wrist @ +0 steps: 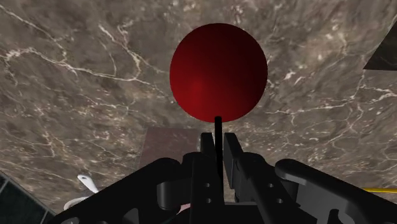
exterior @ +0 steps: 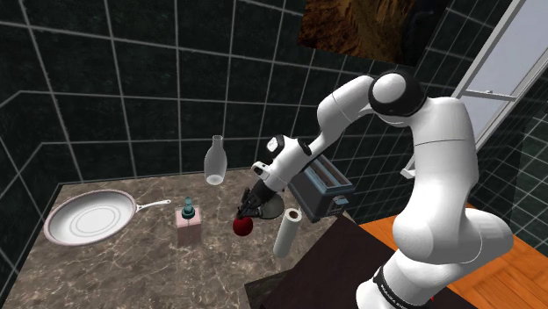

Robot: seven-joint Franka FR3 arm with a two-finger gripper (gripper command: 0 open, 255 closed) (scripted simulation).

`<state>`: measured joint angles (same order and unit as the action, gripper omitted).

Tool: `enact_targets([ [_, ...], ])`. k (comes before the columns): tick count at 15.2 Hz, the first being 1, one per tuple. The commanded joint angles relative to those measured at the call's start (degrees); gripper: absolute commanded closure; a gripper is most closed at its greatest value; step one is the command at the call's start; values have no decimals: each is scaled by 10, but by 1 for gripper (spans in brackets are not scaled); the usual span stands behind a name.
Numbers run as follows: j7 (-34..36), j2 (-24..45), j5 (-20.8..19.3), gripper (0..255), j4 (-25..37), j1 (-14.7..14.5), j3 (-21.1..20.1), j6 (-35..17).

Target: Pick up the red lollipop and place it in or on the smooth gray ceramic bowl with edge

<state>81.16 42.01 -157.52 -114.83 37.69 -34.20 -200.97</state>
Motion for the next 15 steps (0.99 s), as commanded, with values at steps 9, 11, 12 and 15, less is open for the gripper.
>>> enact_targets([
  [9, 27, -74, 15, 255, -11, 4, -10, -52],
  [11, 15, -65, 5, 255, 13, 19, 0, -77],
  [12, 9, -60, 1, 255, 26, 26, 5, -90],
  [15, -6, -42, -14, 255, 70, 42, 22, -131],
])
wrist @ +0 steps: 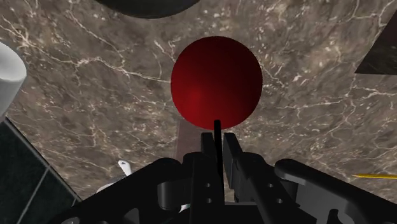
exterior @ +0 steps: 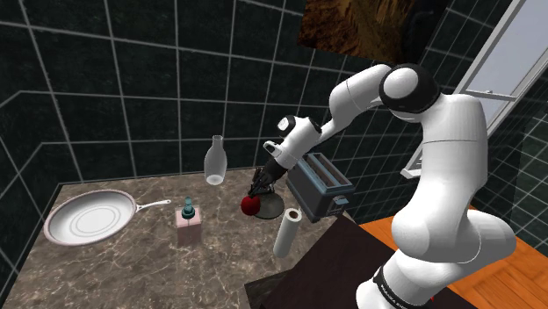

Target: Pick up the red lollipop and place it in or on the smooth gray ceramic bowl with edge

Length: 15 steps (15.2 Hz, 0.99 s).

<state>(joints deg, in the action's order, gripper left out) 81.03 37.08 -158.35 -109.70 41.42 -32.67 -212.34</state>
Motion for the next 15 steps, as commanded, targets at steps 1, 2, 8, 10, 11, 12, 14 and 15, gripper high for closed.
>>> enact_targets([
  [1, -9, 14, -11, 255, 35, 9, 13, -31],
  [2, -13, 21, -16, 255, 53, 13, 19, -45],
  [8, -43, 66, -25, 255, 162, 17, 66, -127],
  [10, -49, 78, -25, 255, 163, 16, 68, -118],
  [11, -52, 83, -25, 255, 163, 16, 69, -114],
  [12, -55, 89, -25, 255, 164, 15, 70, -110],
  [14, -61, 101, -25, 255, 166, 14, 73, -102],
  [15, -64, 106, -25, 255, 167, 14, 74, -98],
])
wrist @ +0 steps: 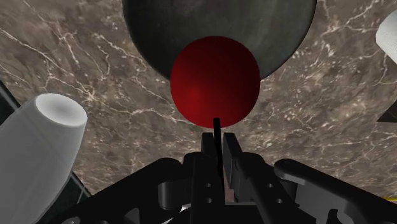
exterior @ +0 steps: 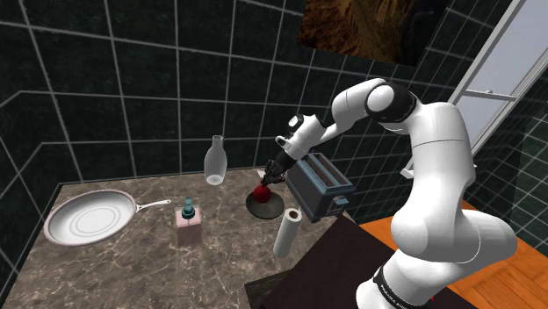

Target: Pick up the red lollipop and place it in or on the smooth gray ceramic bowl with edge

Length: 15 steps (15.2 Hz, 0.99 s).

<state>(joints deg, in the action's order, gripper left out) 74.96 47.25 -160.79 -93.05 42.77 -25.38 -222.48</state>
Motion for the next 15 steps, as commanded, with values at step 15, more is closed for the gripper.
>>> enact_targets([
  [15, -31, 63, 0, 255, 18, -5, 11, 35],
])
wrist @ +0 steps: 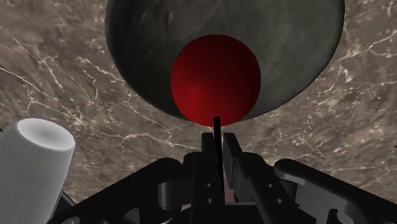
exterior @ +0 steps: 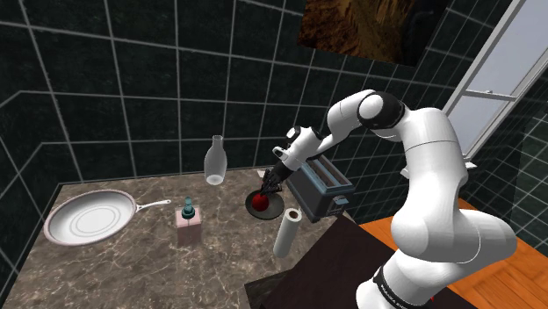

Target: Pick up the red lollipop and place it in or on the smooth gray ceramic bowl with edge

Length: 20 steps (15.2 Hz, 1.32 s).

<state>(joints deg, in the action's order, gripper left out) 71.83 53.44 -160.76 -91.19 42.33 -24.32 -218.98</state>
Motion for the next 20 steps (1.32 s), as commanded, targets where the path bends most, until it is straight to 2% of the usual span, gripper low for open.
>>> enact_targets([
  [1, 0, 1, 0, 255, 0, 0, 1, 1],
  [2, 0, 1, 0, 255, 0, 0, 1, 1],
  [3, 0, 1, 0, 0, 0, 0, 1, 0],
  [8, 0, 1, 0, 0, 0, 0, 1, 1],
  [12, -2, -53, 1, 0, -24, 31, -5, -37],
  [20, -2, -53, 1, 0, -24, 31, -5, -37],
])
